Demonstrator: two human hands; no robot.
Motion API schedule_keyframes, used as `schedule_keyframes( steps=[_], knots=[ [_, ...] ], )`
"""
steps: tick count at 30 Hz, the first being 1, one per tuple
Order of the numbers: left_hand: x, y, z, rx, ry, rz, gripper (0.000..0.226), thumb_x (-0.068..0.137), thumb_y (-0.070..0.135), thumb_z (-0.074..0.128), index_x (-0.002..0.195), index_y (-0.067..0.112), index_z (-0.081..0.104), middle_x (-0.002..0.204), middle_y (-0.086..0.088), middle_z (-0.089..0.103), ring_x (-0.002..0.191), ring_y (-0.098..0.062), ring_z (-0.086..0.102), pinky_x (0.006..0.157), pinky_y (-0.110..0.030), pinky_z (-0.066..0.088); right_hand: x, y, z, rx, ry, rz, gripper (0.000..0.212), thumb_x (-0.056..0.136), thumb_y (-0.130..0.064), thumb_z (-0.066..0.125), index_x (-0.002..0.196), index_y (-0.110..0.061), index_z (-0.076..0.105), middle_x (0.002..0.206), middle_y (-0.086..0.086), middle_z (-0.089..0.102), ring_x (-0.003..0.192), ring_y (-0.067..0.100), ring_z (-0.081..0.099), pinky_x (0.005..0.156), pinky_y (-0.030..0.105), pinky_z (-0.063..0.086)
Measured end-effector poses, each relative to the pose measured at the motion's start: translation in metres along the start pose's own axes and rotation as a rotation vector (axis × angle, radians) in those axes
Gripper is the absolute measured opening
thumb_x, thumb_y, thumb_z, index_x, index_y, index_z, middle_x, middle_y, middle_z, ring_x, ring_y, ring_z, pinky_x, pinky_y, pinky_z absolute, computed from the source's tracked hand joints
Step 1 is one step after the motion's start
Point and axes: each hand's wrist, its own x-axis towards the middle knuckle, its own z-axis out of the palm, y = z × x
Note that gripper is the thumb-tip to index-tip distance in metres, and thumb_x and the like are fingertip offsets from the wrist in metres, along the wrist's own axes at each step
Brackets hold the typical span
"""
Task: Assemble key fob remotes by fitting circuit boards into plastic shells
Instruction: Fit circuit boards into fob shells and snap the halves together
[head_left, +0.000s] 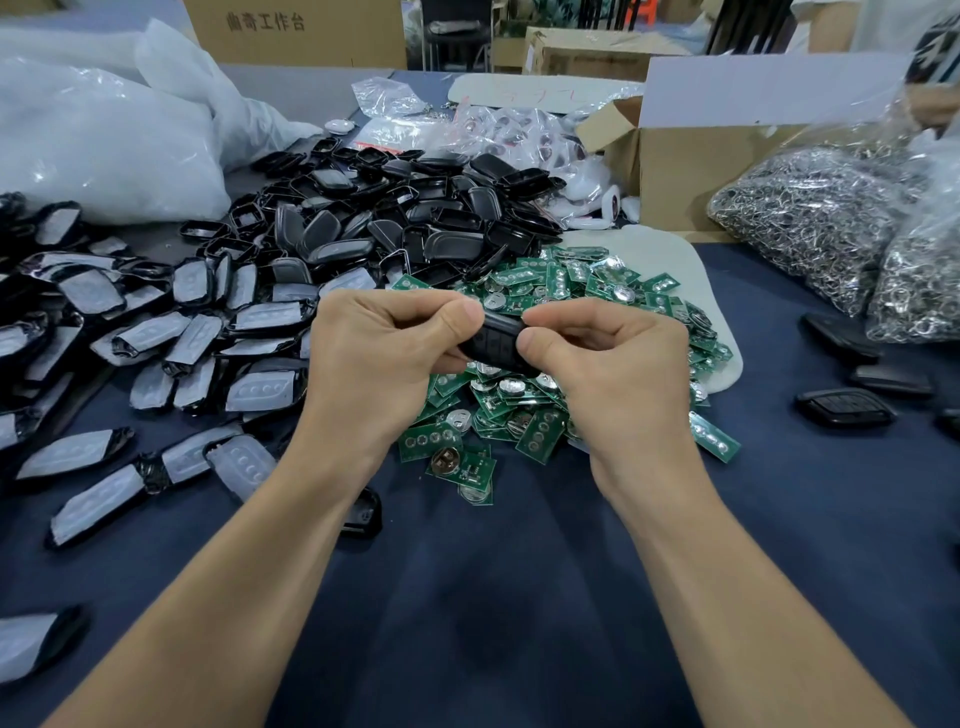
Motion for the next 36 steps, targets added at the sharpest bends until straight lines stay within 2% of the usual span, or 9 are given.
schedule_keyframes(
  steps=[7, 12, 17, 19, 26, 28, 30, 32, 36],
  knots=[
    [-0.001, -0.004, 0.004, 0.094, -0.023, 0.037, 0.015, 0.088, 0.018, 0.083, 0.081, 0.031, 0.084, 0.077, 0.003, 0.08, 0.069, -0.015, 0.076, 0.061, -0.021, 0.059, -0.003, -0.004, 0.001, 0.11, -0.182, 0.054, 0.019, 0.087, -0.004, 0.077, 0.083, -0.022, 0.08, 0.081, 0.003, 0.08, 0.077, 0.019, 0.076, 0.076, 0.039, 0.064],
    [-0.002, -0.004, 0.003, 0.307, -0.131, 0.063, 0.016, 0.081, 0.052, 0.074, 0.082, 0.037, 0.078, 0.074, 0.01, 0.077, 0.068, -0.012, 0.074, 0.066, -0.038, 0.062, -0.003, -0.005, 0.0, 0.143, -0.209, 0.062, 0.021, 0.085, 0.0, 0.079, 0.078, -0.02, 0.081, 0.076, 0.003, 0.079, 0.072, 0.014, 0.075, 0.066, 0.024, 0.058],
    [-0.001, -0.006, 0.01, 0.094, -0.177, -0.033, 0.027, 0.085, 0.038, 0.072, 0.078, 0.013, 0.069, 0.083, -0.022, 0.074, 0.085, -0.051, 0.066, 0.084, -0.066, 0.054, -0.004, -0.005, 0.001, 0.231, -0.214, 0.132, 0.022, 0.085, 0.005, 0.076, 0.077, -0.015, 0.082, 0.075, 0.009, 0.077, 0.07, 0.02, 0.074, 0.074, 0.035, 0.063],
    [-0.003, -0.006, 0.012, 0.057, -0.177, -0.041, 0.03, 0.085, 0.034, 0.071, 0.078, 0.005, 0.065, 0.083, -0.029, 0.071, 0.084, -0.055, 0.064, 0.083, -0.069, 0.052, -0.004, -0.004, 0.001, 0.235, -0.209, 0.142, 0.02, 0.085, 0.005, 0.076, 0.079, -0.013, 0.082, 0.075, 0.011, 0.077, 0.072, 0.022, 0.073, 0.078, 0.042, 0.064],
    [-0.005, -0.009, 0.014, 0.063, -0.139, -0.045, 0.028, 0.087, 0.033, 0.072, 0.075, 0.007, 0.069, 0.079, -0.024, 0.071, 0.08, -0.05, 0.066, 0.079, -0.064, 0.056, -0.007, -0.003, 0.004, 0.295, -0.184, 0.144, 0.022, 0.086, 0.007, 0.073, 0.078, -0.013, 0.08, 0.074, 0.01, 0.077, 0.069, 0.019, 0.074, 0.067, 0.03, 0.06],
    [-0.004, -0.009, 0.013, 0.069, -0.135, -0.048, 0.022, 0.09, 0.033, 0.072, 0.076, 0.018, 0.074, 0.07, -0.004, 0.073, 0.064, -0.028, 0.068, 0.064, -0.043, 0.06, -0.006, -0.005, 0.004, 0.32, -0.174, 0.155, 0.023, 0.088, 0.006, 0.072, 0.078, -0.013, 0.08, 0.075, 0.01, 0.077, 0.07, 0.02, 0.075, 0.069, 0.033, 0.064],
    [-0.002, -0.007, 0.009, 0.044, -0.156, -0.095, 0.018, 0.092, 0.038, 0.071, 0.083, 0.025, 0.079, 0.063, 0.006, 0.063, 0.054, -0.01, 0.051, 0.05, -0.021, 0.043, -0.005, -0.007, 0.005, 0.319, -0.151, 0.184, 0.02, 0.09, 0.004, 0.071, 0.082, -0.011, 0.08, 0.079, 0.01, 0.078, 0.073, 0.02, 0.075, 0.07, 0.035, 0.065],
    [0.001, -0.004, 0.003, -0.048, -0.231, -0.163, 0.018, 0.084, 0.036, 0.076, 0.1, 0.029, 0.081, 0.075, -0.001, 0.068, 0.063, -0.01, 0.053, 0.054, -0.019, 0.044, -0.002, -0.006, 0.003, 0.369, -0.136, 0.249, 0.019, 0.093, 0.001, 0.069, 0.082, -0.01, 0.08, 0.083, 0.01, 0.078, 0.076, 0.019, 0.074, 0.067, 0.032, 0.063],
    [0.003, -0.004, -0.004, -0.076, -0.358, -0.104, 0.05, 0.069, 0.012, 0.091, 0.115, 0.023, 0.078, 0.105, -0.011, 0.079, 0.093, -0.019, 0.068, 0.088, -0.03, 0.059, 0.001, -0.006, -0.001, 0.471, -0.184, 0.35, 0.022, 0.097, -0.002, 0.065, 0.082, -0.01, 0.079, 0.09, 0.013, 0.079, 0.077, 0.019, 0.076, 0.064, 0.03, 0.062]
  ],
)
